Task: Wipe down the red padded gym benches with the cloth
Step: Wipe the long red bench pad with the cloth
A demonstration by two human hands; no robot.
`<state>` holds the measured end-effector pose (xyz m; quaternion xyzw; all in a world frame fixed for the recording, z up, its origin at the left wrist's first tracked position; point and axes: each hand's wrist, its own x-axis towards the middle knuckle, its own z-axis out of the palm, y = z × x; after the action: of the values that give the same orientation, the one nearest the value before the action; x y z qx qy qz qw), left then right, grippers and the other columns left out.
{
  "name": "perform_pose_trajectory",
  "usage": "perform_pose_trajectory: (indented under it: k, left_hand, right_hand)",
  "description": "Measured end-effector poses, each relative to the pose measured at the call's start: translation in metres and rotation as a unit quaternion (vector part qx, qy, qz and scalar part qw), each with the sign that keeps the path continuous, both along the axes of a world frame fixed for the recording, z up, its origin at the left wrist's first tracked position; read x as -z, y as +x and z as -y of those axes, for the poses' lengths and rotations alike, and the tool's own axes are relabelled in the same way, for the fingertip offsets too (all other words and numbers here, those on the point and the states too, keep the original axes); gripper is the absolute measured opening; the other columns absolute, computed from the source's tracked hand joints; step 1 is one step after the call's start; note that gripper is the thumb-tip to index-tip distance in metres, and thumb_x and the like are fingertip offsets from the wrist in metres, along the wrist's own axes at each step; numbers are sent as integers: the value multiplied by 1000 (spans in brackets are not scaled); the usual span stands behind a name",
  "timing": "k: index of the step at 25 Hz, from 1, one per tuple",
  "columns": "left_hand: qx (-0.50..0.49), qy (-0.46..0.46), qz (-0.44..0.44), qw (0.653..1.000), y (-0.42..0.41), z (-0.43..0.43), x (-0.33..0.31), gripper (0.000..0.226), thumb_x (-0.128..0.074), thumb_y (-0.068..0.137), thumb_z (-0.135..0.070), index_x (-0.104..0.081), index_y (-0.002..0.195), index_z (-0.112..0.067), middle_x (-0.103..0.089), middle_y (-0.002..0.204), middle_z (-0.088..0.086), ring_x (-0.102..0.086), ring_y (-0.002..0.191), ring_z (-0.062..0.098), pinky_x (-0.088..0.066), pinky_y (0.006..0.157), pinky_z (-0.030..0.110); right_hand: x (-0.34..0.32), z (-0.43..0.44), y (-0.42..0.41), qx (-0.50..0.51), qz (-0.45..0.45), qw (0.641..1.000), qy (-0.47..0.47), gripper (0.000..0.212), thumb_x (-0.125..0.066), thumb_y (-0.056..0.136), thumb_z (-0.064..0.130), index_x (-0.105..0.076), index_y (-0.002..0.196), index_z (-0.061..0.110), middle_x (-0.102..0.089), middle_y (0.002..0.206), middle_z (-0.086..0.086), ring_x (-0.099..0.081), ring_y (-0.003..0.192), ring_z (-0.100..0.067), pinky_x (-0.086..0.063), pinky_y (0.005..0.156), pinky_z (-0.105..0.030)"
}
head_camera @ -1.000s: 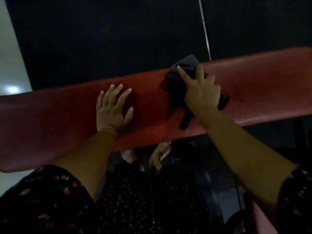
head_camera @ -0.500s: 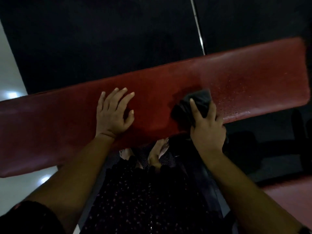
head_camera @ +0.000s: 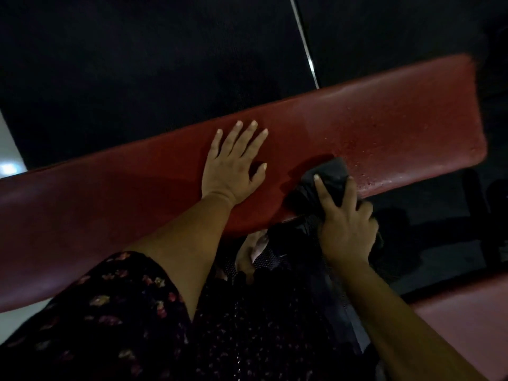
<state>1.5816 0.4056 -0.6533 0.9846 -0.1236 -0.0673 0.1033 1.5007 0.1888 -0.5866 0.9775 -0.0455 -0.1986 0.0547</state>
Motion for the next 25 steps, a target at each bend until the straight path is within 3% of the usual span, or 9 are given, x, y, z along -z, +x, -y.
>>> perform_pose_trajectory:
  k: [4, 9, 13, 16, 21, 25]
  left_hand:
    - [-4, -22, 15, 1000, 0, 1, 3, 62, -36, 95, -46, -32, 153, -26, -32, 159, 1, -23, 148, 23, -9, 121, 47]
    - [3, -20, 28, 999, 0, 0, 6, 62, -39, 93, -45, -35, 151, -25, -35, 157, 2, -26, 146, 24, -11, 120, 48]
    - [0, -8, 17, 1000, -1, 0, 4, 67, -36, 91, -52, -31, 153, -27, -31, 159, 1, -22, 148, 23, -7, 121, 46]
    - [1, -11, 26, 1000, 0, 1, 3, 74, -40, 86, -58, -32, 152, -26, -34, 157, 2, -26, 146, 24, -10, 120, 48]
    - [-14, -12, 18, 1000, -1, 3, 3, 75, -37, 86, -60, -24, 152, -28, -34, 157, 1, -26, 146, 23, -4, 121, 44]
    - [-12, -10, 17, 1000, -2, 3, 1, 70, -37, 87, -59, -31, 150, -29, -35, 156, 1, -27, 145, 25, -7, 121, 46]
  right_hand:
    - [1, -8, 76, -24, 1, 999, -31, 81, -51, 95, 19, -1, 151, 49, -10, 159, -16, -44, 109, -41, -47, 76, -47]
    - [1, -20, 165, -115, 5, 993, -34, 69, -46, 99, 27, -6, 152, 47, -12, 157, -15, -43, 114, -42, -46, 81, -49]
    - [0, -19, 193, -32, -46, 998, 10, 76, -55, 96, 27, -9, 153, 45, -10, 157, -13, -41, 122, -41, -46, 87, -50]
    - [-2, -12, 159, 16, -43, 998, 49, 80, -55, 95, 23, -4, 153, 44, -6, 158, -15, -43, 116, -41, -49, 84, -48]
    - [-1, 22, 52, 9, -42, 998, 45, 88, -51, 94, 22, 13, 150, 45, -5, 158, -20, -45, 112, -43, -49, 74, -46]
    - [1, 48, -22, 50, -41, 997, 49, 106, -75, 75, 22, -6, 153, 44, -30, 149, -26, -52, 87, -41, -49, 54, -43]
